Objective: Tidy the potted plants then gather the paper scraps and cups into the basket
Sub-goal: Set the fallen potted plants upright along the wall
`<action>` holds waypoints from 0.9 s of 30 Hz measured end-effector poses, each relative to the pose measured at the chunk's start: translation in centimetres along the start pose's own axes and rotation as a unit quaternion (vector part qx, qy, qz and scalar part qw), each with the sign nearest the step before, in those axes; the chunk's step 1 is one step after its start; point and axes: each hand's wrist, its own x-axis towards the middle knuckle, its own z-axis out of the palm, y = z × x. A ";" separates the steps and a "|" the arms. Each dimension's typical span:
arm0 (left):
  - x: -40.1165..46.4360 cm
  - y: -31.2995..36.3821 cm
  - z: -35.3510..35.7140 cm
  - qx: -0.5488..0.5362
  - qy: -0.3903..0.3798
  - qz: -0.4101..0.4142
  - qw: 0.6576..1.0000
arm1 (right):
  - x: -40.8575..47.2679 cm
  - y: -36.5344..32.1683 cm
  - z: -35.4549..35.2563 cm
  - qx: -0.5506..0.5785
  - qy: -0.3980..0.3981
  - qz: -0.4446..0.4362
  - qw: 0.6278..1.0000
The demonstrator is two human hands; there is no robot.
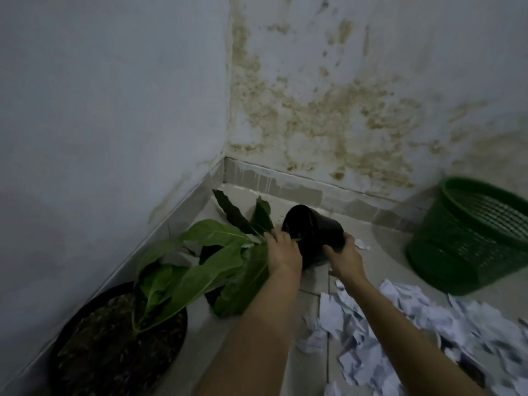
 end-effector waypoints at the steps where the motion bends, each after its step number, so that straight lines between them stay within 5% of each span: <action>1: 0.1 -0.2 0.4 0.007 -0.005 0.006 1.000 | 0.5 0.1 0.7 -0.008 -0.008 0.001 1.000; 6: 0.3 -2.3 1.5 -0.018 -0.009 0.014 1.000 | 1.8 0.5 3.3 -0.122 -0.009 -0.002 0.993; 12: -0.1 -3.2 1.0 -0.041 0.001 0.008 0.999 | 1.9 0.8 3.6 -0.102 0.050 0.000 0.994; 18: -0.5 -2.8 0.3 -0.099 0.057 0.026 0.993 | 2.3 0.1 2.6 0.078 0.052 0.076 0.993; 21: -0.9 -3.2 0.1 -0.086 0.104 0.030 0.990 | 2.7 0.0 2.7 0.259 -0.014 0.150 0.954; 27: -1.3 -4.3 -0.1 0.018 0.163 0.065 0.984 | -0.1 0.1 5.1 0.512 -0.112 0.240 0.817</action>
